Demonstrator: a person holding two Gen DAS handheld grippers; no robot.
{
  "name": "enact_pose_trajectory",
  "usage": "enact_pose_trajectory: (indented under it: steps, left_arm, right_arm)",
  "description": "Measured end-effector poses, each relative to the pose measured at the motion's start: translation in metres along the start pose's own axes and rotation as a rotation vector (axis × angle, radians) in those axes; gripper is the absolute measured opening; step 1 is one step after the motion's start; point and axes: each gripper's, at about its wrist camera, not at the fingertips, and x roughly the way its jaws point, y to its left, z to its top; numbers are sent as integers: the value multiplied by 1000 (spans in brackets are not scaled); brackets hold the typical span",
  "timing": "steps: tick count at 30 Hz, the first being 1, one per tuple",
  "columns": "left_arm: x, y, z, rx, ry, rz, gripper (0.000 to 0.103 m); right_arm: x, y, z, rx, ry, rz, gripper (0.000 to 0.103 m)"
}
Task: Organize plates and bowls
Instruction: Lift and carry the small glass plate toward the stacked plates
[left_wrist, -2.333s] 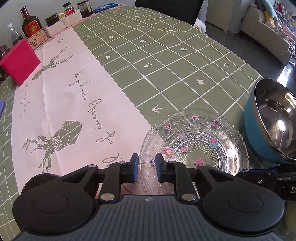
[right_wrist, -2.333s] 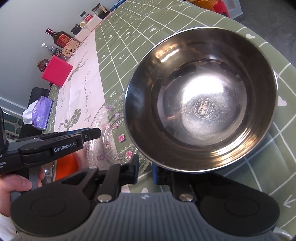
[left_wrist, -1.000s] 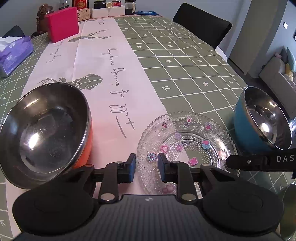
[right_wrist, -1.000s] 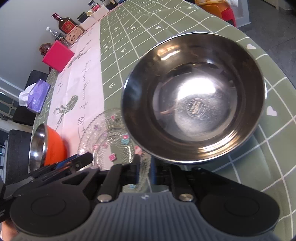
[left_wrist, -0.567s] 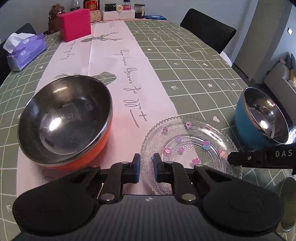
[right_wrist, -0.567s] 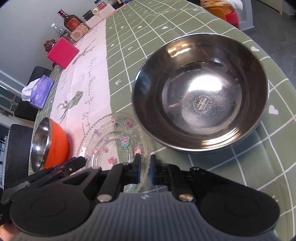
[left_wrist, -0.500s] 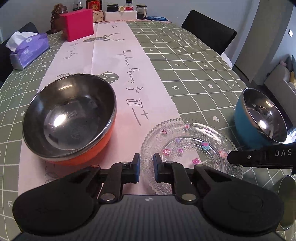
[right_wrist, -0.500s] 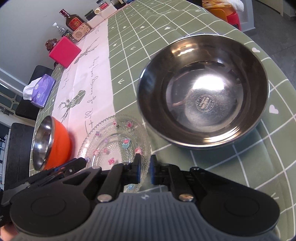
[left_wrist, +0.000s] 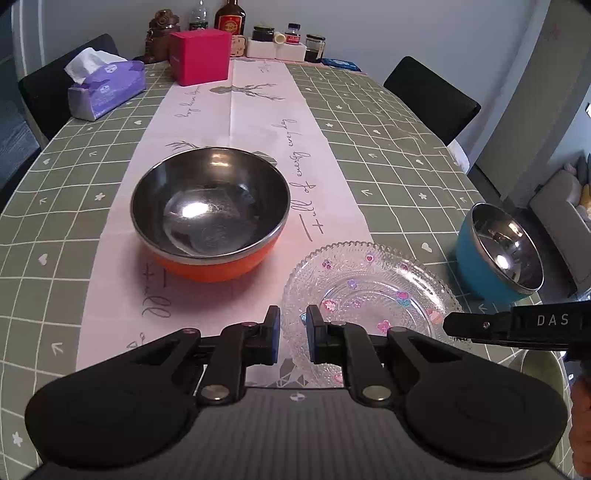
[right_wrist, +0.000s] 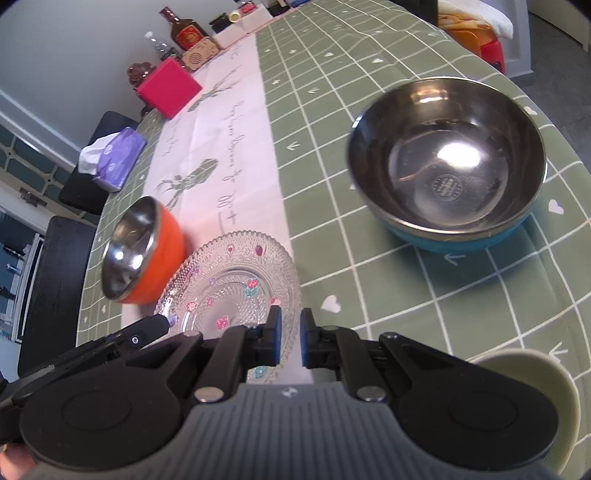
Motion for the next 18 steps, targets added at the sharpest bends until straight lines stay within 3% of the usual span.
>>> enact_pose_trajectory:
  steps: [7, 18]
  left_arm:
    - [-37, 15, -15, -48, -50, -7, 16]
    - [-91, 40, -60, -146, -128, -77, 16]
  right_arm:
    - [-17, 19, -21, -49, -23, 46, 8]
    - [-44, 35, -62, -123, -53, 109, 8]
